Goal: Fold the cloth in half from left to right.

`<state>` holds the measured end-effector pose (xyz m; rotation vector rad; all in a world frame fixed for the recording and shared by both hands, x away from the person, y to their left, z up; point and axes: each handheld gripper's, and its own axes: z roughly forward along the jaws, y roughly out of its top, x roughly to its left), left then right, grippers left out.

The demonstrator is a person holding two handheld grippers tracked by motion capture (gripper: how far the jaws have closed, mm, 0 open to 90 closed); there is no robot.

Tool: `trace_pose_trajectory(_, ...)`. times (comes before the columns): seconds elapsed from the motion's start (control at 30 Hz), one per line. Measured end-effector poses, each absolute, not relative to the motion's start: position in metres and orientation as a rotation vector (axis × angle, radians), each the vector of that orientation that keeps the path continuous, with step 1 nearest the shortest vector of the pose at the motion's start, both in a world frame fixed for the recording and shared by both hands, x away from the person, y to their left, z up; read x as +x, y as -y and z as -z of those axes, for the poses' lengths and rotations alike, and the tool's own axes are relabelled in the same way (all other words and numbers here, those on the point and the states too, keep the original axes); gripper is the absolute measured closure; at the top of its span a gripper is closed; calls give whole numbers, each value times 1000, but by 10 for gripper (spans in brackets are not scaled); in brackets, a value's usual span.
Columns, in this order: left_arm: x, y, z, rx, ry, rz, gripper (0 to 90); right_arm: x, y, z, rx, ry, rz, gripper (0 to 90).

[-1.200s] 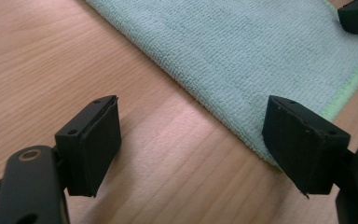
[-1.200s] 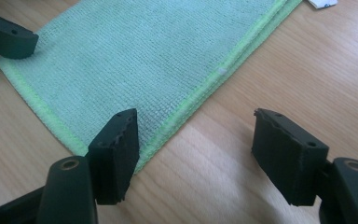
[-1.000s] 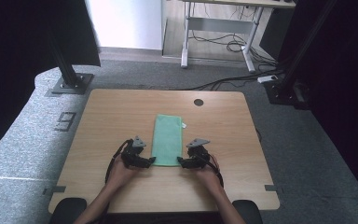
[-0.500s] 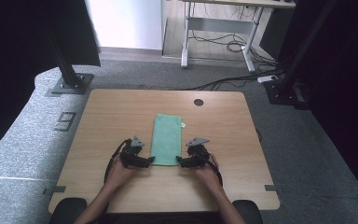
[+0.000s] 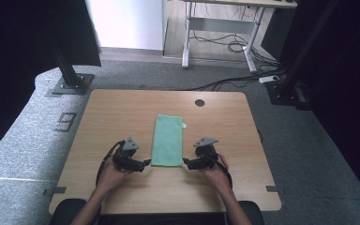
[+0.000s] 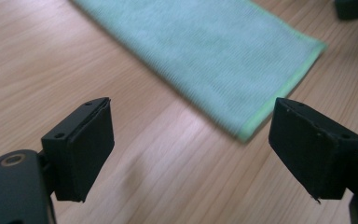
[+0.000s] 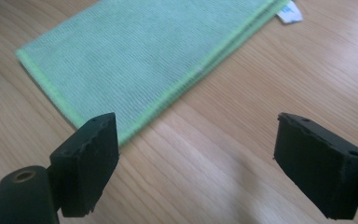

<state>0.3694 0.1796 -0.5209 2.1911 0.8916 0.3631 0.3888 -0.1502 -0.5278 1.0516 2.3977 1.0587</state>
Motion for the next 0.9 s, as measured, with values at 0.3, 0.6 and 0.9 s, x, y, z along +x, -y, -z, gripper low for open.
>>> trace_pose_trajectory(0.3, 370, -195, 534, 2186, -955, -357, 119, 385, 173, 533, 1118, -2391, -1021, 21)
trace_pose_trajectory(0.6, 375, -197, 545, 2221, -984, -368, 51, 388, 181, 550, 1128, -2388, -987, 0)
trace_pose_trajectory(0.9, 377, -194, 549, 2242, -993, -362, 3, 389, 182, 556, 1127, -2374, -1003, 0)
